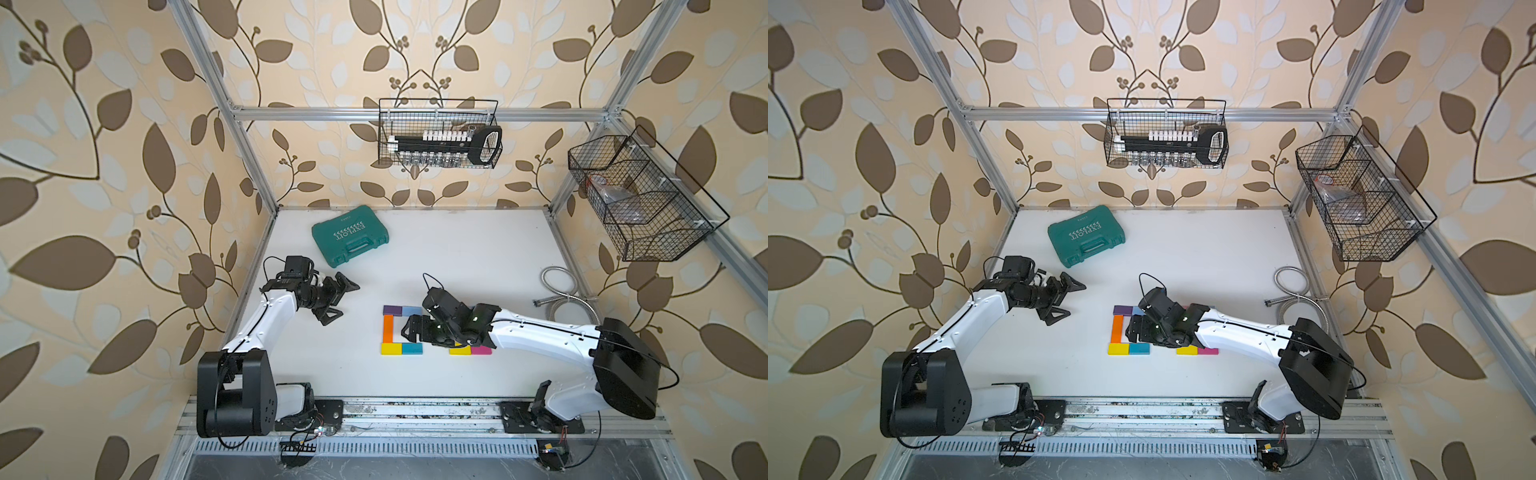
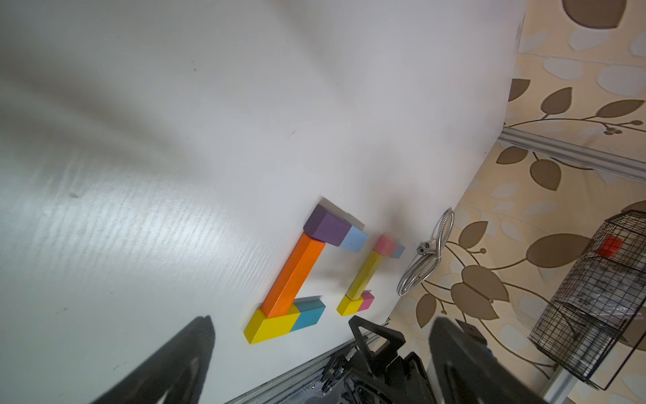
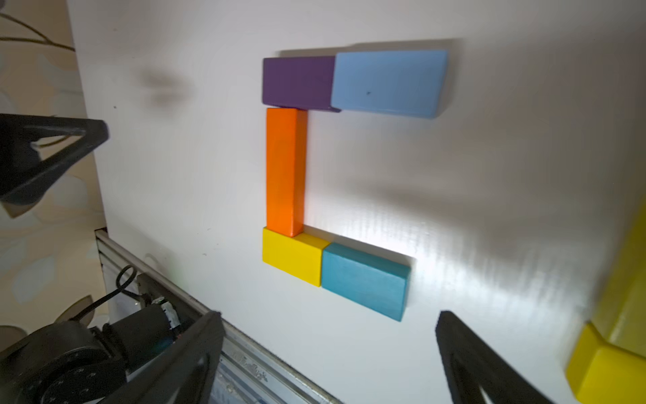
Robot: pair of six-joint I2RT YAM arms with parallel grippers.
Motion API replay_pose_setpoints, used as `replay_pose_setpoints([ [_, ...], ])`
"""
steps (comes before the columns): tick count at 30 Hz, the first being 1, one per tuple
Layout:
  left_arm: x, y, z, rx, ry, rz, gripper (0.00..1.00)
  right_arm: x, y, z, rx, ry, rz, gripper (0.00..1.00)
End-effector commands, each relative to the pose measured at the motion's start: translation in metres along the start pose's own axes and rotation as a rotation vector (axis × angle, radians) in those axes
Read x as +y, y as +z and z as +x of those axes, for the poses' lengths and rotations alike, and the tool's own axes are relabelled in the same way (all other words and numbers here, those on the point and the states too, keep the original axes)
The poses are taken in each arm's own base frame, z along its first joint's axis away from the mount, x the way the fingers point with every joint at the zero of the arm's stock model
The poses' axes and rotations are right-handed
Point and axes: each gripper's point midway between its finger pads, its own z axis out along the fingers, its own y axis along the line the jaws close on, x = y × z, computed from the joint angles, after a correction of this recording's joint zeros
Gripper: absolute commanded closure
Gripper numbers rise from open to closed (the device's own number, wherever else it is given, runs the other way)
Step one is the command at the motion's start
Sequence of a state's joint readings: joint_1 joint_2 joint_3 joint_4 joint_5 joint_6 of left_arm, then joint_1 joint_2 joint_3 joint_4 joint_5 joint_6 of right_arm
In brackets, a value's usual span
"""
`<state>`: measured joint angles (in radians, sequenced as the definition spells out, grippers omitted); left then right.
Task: Assemble the letter c with building blocks
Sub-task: Assemble the building block at the center of the board.
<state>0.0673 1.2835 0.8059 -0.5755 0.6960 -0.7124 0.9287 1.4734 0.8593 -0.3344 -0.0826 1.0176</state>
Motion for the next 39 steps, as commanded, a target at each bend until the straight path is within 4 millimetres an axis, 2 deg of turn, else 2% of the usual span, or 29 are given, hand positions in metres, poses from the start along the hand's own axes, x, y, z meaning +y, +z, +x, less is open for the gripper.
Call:
replay_pose_setpoints([
  [1,-0.008,-0.009,-0.007,-0.034,0.041,0.005,0.01,-0.008,0.004,0.011,0.056,-0.033,0.020,0.06],
  [10,-0.009,-0.009,-0.008,-0.032,0.040,0.007,0.01,-0.006,0.025,0.019,0.103,-0.006,-0.001,0.06],
  [21,-0.011,-0.010,-0.008,-0.035,0.041,0.013,0.01,0.001,0.037,0.031,0.134,-0.012,-0.007,0.06],
  [39,-0.008,-0.008,-0.007,-0.035,0.032,0.012,0.01,0.004,0.042,0.035,0.142,-0.012,-0.011,0.06],
])
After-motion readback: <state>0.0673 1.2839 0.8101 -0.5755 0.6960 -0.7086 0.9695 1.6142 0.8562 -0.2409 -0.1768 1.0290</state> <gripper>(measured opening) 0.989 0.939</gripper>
